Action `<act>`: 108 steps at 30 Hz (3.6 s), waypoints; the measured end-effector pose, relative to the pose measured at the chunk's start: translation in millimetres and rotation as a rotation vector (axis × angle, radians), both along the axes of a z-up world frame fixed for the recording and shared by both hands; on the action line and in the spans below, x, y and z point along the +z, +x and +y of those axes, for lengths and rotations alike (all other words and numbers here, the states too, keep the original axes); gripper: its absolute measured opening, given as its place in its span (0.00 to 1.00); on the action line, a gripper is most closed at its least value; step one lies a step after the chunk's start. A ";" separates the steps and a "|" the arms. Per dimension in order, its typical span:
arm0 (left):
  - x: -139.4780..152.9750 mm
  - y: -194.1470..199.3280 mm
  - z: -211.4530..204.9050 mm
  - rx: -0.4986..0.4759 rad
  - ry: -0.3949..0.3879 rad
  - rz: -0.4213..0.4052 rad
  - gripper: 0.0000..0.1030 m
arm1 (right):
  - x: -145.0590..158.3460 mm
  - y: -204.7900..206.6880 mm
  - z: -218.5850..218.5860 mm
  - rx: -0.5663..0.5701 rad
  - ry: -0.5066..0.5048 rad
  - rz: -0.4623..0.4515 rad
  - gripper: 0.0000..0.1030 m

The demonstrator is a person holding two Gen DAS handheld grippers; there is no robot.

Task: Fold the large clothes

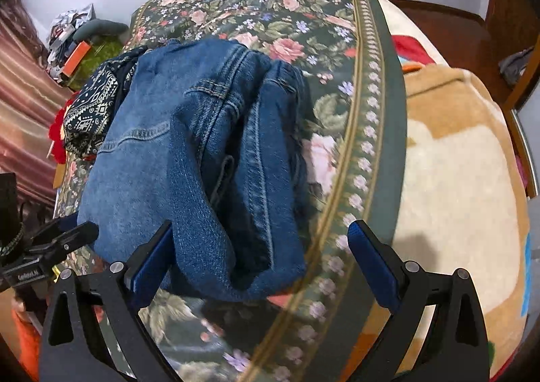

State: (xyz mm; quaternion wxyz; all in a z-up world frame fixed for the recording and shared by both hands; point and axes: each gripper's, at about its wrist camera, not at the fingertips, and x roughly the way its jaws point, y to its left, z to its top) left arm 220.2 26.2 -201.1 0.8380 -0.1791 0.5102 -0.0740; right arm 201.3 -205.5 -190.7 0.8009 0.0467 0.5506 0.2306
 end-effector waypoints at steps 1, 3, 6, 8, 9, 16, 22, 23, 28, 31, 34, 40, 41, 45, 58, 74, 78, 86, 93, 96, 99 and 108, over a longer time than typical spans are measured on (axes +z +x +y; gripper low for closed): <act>1.3 -1.2 0.9 0.003 -0.005 0.001 0.78 | 2.4 -2.8 -0.1 0.002 -0.012 -0.012 0.94; 6.0 -1.8 0.8 0.003 0.000 0.003 0.78 | 10.1 -5.1 2.7 0.006 -0.042 -0.038 0.94; 20.0 -0.8 4.3 0.014 0.046 -0.026 0.77 | 22.3 -8.0 9.1 0.011 -0.096 -0.096 0.95; 30.2 -2.7 9.0 0.036 0.084 -0.057 0.77 | 29.4 -9.9 12.6 0.020 -0.120 -0.129 0.95; 35.6 -1.6 13.4 0.050 0.094 -0.073 0.77 | 32.1 -9.9 14.1 0.027 -0.128 -0.141 0.95; 48.4 17.1 45.1 0.122 0.106 -0.104 0.77 | 48.9 2.7 30.6 0.068 -0.116 -0.229 0.96; 24.0 42.5 51.2 0.096 0.031 -0.035 0.77 | 39.3 30.6 46.8 0.121 -0.032 -0.141 0.96; 17.4 47.6 50.4 0.084 0.010 -0.013 0.77 | 34.1 37.2 48.8 0.134 -0.020 -0.113 0.96; -5.8 67.0 50.9 0.043 -0.139 0.053 0.78 | 3.3 70.0 44.5 0.127 -0.021 0.021 0.96; -19.7 82.8 54.3 0.041 -0.220 0.094 0.78 | -18.7 91.5 33.4 0.122 0.071 0.154 0.96; -35.8 97.8 55.3 0.026 -0.296 0.140 0.78 | -40.6 106.4 31.2 0.126 0.155 0.286 0.96; -67.6 122.8 66.8 0.067 -0.514 0.223 0.77 | -52.8 114.2 47.8 0.171 0.220 0.317 0.99; -70.0 126.1 67.4 0.070 -0.529 0.225 0.77 | -51.1 114.7 50.5 0.173 0.226 0.311 0.99; -70.3 134.2 65.1 0.066 -0.533 0.226 0.78 | -56.2 121.2 62.3 0.145 0.238 0.331 0.96; -14.2 107.0 63.8 -0.013 -0.429 0.112 0.44 | -23.5 109.8 43.5 0.068 0.357 0.386 0.36; 186.6 32.8 149.9 -0.027 -0.282 -0.327 0.40 | 152.4 73.6 136.5 0.172 0.463 0.031 0.31; 210.9 37.6 181.3 0.008 -0.248 -0.364 0.40 | 169.5 77.3 175.9 0.196 0.507 0.004 0.31; 184.6 60.4 268.9 0.111 -0.227 -0.310 0.40 | 138.6 106.8 260.2 0.237 0.510 0.055 0.31; 102.6 111.1 328.7 0.202 -0.258 -0.138 0.40 | 69.7 150.4 321.8 0.195 0.444 0.169 0.31; 54.1 133.3 342.5 0.237 -0.235 -0.054 0.44 | 31.6 169.5 339.6 0.151 0.399 0.215 0.31; 23.4 144.8 351.7 0.260 -0.212 -0.035 0.51 | 1.2 186.3 344.3 0.117 0.378 0.248 0.34; 33.1 128.2 339.2 0.244 -0.138 -0.063 0.55 | 7.7 173.4 334.1 0.133 0.240 0.136 0.55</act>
